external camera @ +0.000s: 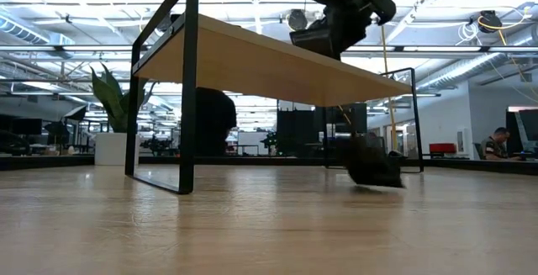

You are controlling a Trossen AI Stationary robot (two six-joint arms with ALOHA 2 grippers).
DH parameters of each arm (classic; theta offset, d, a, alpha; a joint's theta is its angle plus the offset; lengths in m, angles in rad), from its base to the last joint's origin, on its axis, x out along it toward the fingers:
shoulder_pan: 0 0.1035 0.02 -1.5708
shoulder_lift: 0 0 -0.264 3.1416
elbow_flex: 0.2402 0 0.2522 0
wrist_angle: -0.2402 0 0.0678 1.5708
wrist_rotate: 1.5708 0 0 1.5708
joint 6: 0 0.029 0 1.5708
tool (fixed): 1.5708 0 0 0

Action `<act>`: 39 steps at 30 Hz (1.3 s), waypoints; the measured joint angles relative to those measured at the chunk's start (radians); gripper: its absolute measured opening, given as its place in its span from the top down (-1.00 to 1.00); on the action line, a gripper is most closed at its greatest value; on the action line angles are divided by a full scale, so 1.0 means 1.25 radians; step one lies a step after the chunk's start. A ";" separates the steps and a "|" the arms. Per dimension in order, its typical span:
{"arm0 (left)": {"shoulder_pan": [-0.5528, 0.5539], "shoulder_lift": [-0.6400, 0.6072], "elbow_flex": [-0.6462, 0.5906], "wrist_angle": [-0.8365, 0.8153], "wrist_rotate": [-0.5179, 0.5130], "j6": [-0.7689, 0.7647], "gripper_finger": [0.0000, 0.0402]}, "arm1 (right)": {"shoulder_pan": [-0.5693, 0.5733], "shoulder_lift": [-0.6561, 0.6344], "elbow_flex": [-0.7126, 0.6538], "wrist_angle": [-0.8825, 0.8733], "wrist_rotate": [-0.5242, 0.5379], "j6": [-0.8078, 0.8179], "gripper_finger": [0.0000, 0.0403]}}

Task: Pick & Place Mini shaped plates
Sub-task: Stack the square plate on top of the other square plate

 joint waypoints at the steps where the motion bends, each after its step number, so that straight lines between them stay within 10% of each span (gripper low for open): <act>1: 0.000 0.000 0.000 0.000 0.000 0.000 0.24 | 0.000 -0.004 0.000 -0.001 0.000 0.000 0.61; 13: 0.000 0.000 0.000 -0.001 0.000 0.000 0.24 | 0.035 -0.082 0.001 0.035 0.001 0.016 0.61; 20: 0.000 0.000 0.000 0.000 0.000 0.000 0.24 | 0.220 -0.128 0.001 0.029 0.026 0.094 0.46; 29: 0.000 0.000 0.000 0.000 0.000 0.000 0.24 | 0.476 0.003 -0.085 0.136 0.163 0.168 0.06; 39: 0.000 0.000 0.000 0.000 0.000 0.000 0.24 | 0.441 0.129 -0.189 0.282 0.157 0.189 -0.21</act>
